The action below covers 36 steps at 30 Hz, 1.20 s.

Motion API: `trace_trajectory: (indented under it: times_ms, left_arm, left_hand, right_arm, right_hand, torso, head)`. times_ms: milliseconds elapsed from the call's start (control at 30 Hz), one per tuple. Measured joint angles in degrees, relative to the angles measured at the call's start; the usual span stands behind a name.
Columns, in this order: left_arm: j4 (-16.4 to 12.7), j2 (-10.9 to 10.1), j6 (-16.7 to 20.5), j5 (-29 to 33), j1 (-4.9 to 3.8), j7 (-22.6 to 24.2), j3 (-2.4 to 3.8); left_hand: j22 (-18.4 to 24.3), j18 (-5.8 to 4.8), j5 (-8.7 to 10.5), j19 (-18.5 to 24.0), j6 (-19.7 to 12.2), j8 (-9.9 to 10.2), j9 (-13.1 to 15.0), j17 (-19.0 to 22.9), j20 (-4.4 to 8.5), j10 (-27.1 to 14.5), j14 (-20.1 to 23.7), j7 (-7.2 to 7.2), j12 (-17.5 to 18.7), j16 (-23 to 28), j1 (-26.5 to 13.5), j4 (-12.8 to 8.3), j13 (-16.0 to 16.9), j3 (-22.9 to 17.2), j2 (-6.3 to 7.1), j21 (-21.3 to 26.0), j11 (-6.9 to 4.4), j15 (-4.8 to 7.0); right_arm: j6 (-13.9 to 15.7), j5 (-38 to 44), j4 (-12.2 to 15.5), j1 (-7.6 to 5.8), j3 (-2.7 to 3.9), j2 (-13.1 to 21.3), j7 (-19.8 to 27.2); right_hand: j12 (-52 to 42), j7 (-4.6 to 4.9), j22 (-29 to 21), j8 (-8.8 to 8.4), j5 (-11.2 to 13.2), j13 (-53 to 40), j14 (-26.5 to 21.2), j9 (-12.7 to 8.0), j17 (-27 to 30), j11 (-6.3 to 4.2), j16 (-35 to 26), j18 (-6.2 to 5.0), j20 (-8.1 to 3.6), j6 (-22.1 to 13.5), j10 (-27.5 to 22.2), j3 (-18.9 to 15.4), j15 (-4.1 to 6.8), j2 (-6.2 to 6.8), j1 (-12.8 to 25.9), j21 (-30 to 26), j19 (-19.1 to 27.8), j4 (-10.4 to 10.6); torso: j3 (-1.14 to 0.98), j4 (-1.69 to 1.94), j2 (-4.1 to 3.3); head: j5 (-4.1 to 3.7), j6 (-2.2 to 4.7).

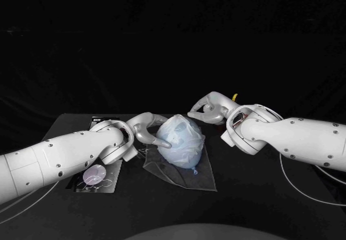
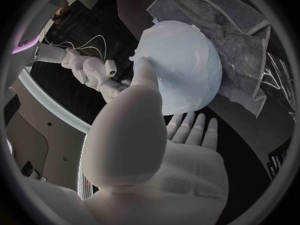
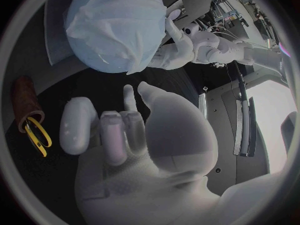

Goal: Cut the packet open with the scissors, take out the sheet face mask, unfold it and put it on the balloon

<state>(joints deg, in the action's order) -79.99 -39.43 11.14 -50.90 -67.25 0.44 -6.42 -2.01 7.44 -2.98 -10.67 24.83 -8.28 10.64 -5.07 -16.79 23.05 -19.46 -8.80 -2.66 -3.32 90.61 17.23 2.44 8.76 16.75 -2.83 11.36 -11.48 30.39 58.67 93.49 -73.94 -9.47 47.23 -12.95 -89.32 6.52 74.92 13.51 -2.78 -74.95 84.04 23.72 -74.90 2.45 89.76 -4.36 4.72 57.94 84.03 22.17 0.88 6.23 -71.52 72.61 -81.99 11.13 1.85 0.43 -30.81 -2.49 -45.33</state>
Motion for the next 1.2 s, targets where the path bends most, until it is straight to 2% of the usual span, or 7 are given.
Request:
trace_trajectory:
  times_ms: [67, 367, 600, 900, 1200]
  left_arm:
    - [0.0, 0.0, 0.0, 0.0, 0.00, 0.0, 0.00]
    - [0.0, 0.0, 0.0, 0.1, 0.00, 0.0, 0.00]
    - [0.0, 0.0, 0.0, 0.1, 0.00, 0.0, 0.00]
    - [0.0, 0.0, 0.0, 0.1, 0.01, 0.0, 0.00]
    - [0.0, 0.0, 0.0, 0.1, 0.01, -0.1, -0.02]
  left_hand:
    - [0.0, 0.00, 0.00, 0.0, 0.0, 0.0, 0.0, 0.0, 0.00, 0.0, 0.0, 0.00, 0.0, 0.0, 0.0, 0.0, 0.0, 0.0, 0.00, 0.0, 0.00, 0.00]
    - [0.0, 0.00, 0.00, 0.0, 0.0, 0.0, 0.0, 0.0, 0.00, 0.0, 0.0, 0.00, 0.0, 0.2, 0.0, 0.0, 0.0, 0.0, 0.00, 0.0, 0.00, 0.00]
    - [0.0, 0.00, 0.00, 0.0, 0.0, 0.0, 0.0, 0.0, 0.00, 0.0, 0.0, 0.00, 0.0, 0.2, 0.0, 0.0, 0.0, 0.0, 0.00, 0.0, 0.00, 0.00]
    - [0.0, 0.00, 0.00, 0.0, 0.0, 0.0, 0.0, 0.0, 0.00, 0.0, 0.0, 0.00, 0.0, 0.2, 0.0, 0.0, 0.0, 0.0, 0.00, 0.0, 0.00, 0.00]
    - [0.0, 0.00, 0.00, 0.0, 0.0, 0.0, 0.0, 0.0, 0.00, 0.0, 0.0, 0.00, 0.0, 0.2, 0.0, 0.0, 0.0, 0.0, 0.00, 0.0, 0.00, 0.00]
  right_arm:
    - [-0.2, -1.0, 0.1, 0.04, -0.01, 0.0, -0.5]
    - [-1.8, -3.7, 0.2, 0.36, -0.10, -0.3, -2.7]
    - [-2.9, -4.3, 0.0, 0.71, -0.18, -0.8, -3.8]
    - [-3.5, -4.4, -0.3, 0.96, -0.15, -1.4, -4.5]
    - [-3.7, -4.3, -0.3, 1.03, -0.14, -1.7, -4.7]
  right_hand:
    - [-0.5, 0.11, 0.0, 0.00, 0.0, 0.0, -0.2, -0.1, 0.0, 0.00, 0.0, 0.01, -0.10, 0.1, 0.0, 0.0, 0.18, 0.00, 0.0, 0.4, -0.1, 0.4]
    - [-0.5, -0.53, 0.0, 0.25, 0.0, 0.1, 0.0, -0.1, 0.0, -0.40, 0.0, 0.02, -0.20, 0.8, 0.0, -0.2, 0.39, -0.12, -0.1, 0.9, -0.6, 0.5]
    - [-0.5, -0.53, 0.0, 0.45, 0.0, 0.0, -0.1, -0.2, -0.1, -0.41, 0.0, 0.03, -0.20, 0.8, 0.0, -0.2, 0.52, -0.26, -0.4, 0.9, -0.6, 0.5]
    - [-0.5, -0.33, 0.0, 0.45, 0.0, 0.0, -0.2, -0.3, 0.0, -0.41, 0.0, 0.03, -0.20, 1.0, 0.0, -0.9, 0.57, 0.04, -0.6, 0.9, -0.6, 0.9]
    - [-0.4, -0.33, 0.0, 0.44, 0.0, 0.0, -0.2, -0.5, 0.0, -0.41, 0.0, 0.03, -0.20, 1.0, 0.0, -2.2, 0.56, 1.01, 0.4, 0.9, -0.6, 1.8]
  torso:
    - [0.01, 0.01, -0.04]
    - [0.07, 0.10, -0.04]
    - [0.06, 0.09, -0.03]
    - [0.06, 0.07, -0.07]
    - [0.05, 0.06, -0.06]
  head:
    - [-0.08, 0.03]
    - [-0.04, -0.05]
    - [0.06, -0.13]
    - [0.18, -0.29]
    - [0.19, -0.41]
